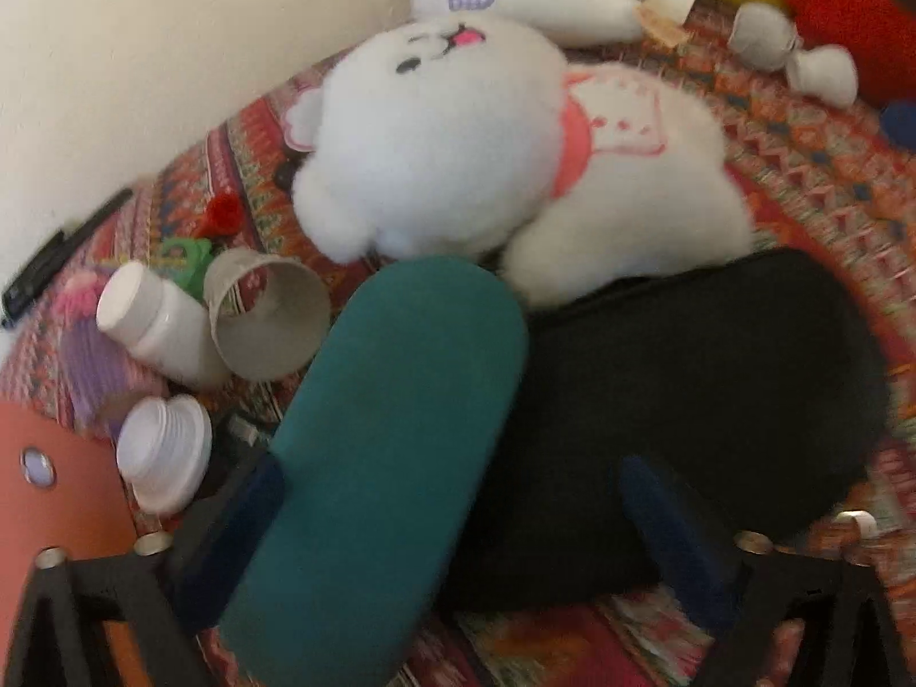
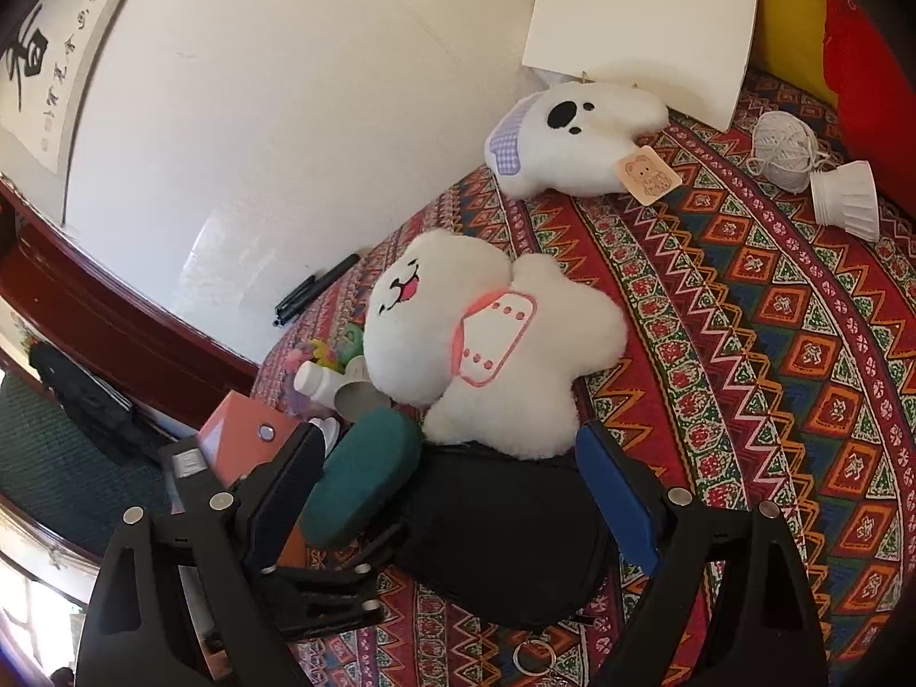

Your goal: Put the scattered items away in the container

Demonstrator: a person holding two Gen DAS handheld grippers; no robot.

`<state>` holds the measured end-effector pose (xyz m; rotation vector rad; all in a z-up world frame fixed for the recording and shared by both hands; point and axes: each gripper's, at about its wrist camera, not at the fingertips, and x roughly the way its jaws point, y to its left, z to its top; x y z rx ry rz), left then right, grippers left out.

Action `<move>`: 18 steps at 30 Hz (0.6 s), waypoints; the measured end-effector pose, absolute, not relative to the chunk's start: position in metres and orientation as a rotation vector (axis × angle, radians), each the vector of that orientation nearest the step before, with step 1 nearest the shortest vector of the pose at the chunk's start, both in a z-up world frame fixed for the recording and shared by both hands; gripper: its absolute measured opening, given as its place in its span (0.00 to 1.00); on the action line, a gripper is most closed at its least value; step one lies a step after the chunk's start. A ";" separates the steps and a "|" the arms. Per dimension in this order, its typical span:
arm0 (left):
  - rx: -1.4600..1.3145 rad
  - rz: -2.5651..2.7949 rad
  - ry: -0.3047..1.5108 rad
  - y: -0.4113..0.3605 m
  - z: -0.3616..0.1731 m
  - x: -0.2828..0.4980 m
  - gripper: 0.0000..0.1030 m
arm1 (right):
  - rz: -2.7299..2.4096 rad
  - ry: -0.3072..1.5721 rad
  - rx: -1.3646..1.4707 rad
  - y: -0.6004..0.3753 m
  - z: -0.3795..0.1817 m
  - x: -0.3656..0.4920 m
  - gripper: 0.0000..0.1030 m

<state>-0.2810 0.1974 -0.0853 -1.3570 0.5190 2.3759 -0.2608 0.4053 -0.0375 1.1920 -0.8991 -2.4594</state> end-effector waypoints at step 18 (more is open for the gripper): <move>-1.471 2.400 0.756 0.181 -0.109 -0.333 0.97 | -2.392 -0.966 1.360 0.410 -0.070 -0.276 0.89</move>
